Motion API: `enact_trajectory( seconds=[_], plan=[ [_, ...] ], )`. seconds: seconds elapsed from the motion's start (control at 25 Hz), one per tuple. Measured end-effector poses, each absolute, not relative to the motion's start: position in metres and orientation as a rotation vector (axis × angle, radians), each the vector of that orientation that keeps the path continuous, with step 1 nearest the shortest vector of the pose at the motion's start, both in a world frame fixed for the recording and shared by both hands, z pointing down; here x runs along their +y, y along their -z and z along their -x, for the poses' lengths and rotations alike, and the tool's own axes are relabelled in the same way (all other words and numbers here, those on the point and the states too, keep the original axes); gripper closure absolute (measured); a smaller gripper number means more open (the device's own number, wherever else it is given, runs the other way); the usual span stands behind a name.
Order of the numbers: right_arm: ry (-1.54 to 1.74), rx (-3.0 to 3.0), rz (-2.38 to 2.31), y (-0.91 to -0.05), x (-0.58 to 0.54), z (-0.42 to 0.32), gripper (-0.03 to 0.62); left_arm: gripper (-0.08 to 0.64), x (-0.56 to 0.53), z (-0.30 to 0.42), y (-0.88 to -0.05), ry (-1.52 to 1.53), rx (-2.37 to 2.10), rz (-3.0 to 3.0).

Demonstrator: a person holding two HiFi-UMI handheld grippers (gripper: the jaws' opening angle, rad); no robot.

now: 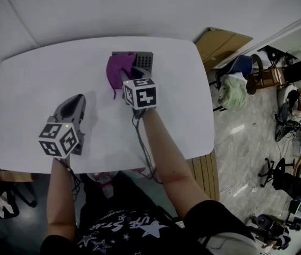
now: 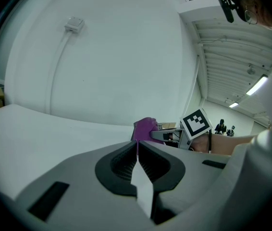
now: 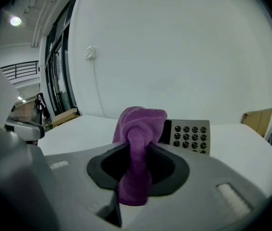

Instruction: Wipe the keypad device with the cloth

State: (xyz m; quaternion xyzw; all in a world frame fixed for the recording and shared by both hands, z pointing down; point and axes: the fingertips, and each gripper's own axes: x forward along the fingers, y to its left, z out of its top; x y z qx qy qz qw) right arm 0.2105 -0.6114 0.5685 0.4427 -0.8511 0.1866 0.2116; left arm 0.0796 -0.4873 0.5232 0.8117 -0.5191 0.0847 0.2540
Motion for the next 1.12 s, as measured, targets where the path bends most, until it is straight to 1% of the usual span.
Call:
enact_trajectory(
  seconds=[0.56, 1.12],
  plan=[
    [-0.535, -2.289, -1.338, -0.576, -0.606, -0.262, 0.494, 0.541, -0.487, -0.107, -0.524, -0.231, -1.359, -2.232],
    [-0.610, -2.209, -1.439, -0.580, -0.608, -0.313, 0.494, 0.541, -0.486, -0.118, -0.524, -0.248, -1.329, -2.247]
  ],
)
